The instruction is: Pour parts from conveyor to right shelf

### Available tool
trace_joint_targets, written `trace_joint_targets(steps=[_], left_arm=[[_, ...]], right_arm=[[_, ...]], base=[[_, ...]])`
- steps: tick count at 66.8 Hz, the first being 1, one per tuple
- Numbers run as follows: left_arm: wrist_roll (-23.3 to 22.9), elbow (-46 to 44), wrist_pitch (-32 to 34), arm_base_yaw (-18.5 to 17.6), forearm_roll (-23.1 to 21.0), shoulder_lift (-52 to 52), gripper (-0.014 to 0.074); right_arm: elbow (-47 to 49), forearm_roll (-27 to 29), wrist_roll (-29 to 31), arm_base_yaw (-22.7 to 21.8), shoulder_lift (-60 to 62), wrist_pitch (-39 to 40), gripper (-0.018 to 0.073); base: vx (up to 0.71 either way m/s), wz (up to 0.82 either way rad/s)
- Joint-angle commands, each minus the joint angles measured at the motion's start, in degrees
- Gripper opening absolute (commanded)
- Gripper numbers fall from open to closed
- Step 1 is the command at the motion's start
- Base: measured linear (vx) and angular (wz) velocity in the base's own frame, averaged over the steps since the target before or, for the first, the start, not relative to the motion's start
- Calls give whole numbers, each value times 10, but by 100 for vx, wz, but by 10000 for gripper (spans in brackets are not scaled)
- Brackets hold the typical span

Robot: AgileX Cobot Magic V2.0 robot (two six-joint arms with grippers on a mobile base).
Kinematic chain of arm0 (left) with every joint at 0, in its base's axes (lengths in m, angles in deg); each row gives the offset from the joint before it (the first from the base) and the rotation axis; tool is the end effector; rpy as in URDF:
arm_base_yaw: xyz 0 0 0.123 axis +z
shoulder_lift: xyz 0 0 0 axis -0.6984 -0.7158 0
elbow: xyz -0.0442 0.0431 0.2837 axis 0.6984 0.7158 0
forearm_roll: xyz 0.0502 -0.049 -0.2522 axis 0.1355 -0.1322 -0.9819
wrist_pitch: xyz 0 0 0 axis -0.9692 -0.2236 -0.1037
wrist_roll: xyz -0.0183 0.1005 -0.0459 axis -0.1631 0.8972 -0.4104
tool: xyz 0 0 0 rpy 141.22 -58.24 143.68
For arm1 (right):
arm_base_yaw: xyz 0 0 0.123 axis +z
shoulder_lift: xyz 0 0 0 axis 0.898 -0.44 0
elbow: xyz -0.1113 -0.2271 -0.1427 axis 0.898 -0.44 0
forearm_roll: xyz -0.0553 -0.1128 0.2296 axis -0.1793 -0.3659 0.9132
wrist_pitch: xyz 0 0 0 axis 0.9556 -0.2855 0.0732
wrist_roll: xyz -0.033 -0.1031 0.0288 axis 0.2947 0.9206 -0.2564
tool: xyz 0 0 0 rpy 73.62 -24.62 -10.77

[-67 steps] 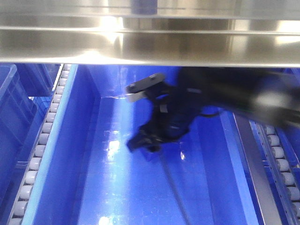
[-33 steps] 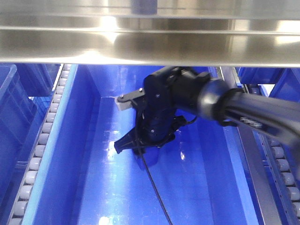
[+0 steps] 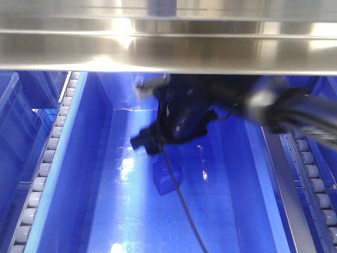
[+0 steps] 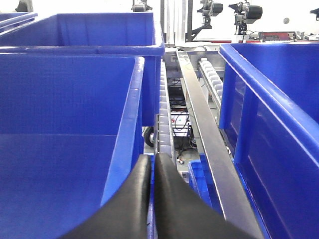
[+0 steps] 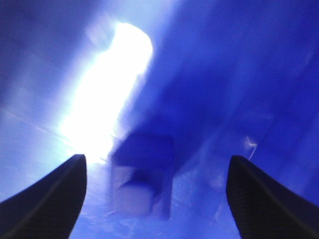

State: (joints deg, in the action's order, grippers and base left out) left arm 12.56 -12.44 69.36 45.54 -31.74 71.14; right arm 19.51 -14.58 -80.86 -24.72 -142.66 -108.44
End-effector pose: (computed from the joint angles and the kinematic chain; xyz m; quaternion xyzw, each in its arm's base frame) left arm 0.0820 0.0020 0.1959 -0.0127 0.7128 0.0045 0.7012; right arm 0.3305 0.2604 0.2673 -0.2422 0.9474 0.0582 0.2012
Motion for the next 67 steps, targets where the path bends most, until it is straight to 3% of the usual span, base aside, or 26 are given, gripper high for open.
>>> trace_joint_targets(steps=[1,14,38,67], left_arm=[[-4,-11,41,-3,-4,5,-6],[-4,-11,41,-3,-4,5,-6],[-4,-11,41,-3,-4,5,-6],[-4,-11,41,-3,-4,5,-6]], right_arm=[[14,-16,-1,1,48,23,560],[-93,-52,-29,1,112,106,560],[-361,-52,-31,1,335,313,560],[-531,-60,-48,0,609,338,560]], base=[[0,0],[0,0],[0,0],[0,0]])
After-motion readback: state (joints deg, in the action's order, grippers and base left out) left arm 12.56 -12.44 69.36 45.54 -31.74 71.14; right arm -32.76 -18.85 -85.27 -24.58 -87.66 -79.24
